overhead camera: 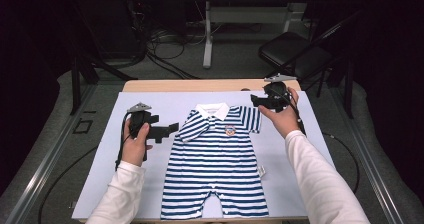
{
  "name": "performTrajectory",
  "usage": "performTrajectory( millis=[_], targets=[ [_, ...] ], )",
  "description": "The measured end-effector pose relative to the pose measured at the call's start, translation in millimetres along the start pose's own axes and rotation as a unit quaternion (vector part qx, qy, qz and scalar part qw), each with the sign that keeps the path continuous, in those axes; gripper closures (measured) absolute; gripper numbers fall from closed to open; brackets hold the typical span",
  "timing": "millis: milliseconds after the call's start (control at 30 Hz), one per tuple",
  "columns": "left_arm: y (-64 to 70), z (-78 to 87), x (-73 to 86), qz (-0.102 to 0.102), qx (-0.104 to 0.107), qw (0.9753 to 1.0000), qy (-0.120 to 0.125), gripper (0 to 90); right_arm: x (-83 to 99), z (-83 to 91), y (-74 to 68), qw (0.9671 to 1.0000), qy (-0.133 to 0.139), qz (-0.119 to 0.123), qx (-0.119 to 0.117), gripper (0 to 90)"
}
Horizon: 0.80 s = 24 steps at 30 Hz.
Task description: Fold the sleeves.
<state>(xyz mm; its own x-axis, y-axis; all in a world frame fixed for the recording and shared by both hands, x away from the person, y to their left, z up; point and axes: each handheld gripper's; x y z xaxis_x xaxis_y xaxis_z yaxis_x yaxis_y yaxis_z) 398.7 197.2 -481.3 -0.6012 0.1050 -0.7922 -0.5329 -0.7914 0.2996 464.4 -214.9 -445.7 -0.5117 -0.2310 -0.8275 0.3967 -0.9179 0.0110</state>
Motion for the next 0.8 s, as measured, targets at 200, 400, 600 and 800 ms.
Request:
performTrajectory(
  millis=[200,400,600,800],
  targets=[
    [0.7,-0.6,0.3,0.001,-0.001,1.0000,0.001,0.5,3.5,-13.9,0.5,0.9998,-0.008,0.015,0.014,39.1],
    [-0.1,-0.2,0.5,0.002,0.001,1.0000,0.001,0.5,7.0,-26.7,-0.1,0.9993,-0.018,0.017,0.028,42.3],
    [-1.0,-0.8,1.0,0.004,0.002,1.0000,0.003,0.5,10.6,-36.6,-0.1,0.9988,-0.027,0.017,0.035,43.6],
    [-0.7,-2.1,1.1,0.005,0.003,1.0000,0.002,0.5,13.4,-45.2,4.8,0.9986,-0.035,0.001,0.040,46.0]
  ],
)
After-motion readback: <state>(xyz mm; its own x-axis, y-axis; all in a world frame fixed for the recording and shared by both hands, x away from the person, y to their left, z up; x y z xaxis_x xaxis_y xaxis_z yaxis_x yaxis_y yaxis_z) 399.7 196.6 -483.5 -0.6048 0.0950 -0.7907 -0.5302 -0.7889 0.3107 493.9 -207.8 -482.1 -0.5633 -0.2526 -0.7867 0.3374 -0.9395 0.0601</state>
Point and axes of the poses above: each handheld gripper's, and its own axes: z roughly backward along the jaws, x roughly out of its underside, y roughly to its right, and after that the axes turned 3 degrees about -x, right-handed
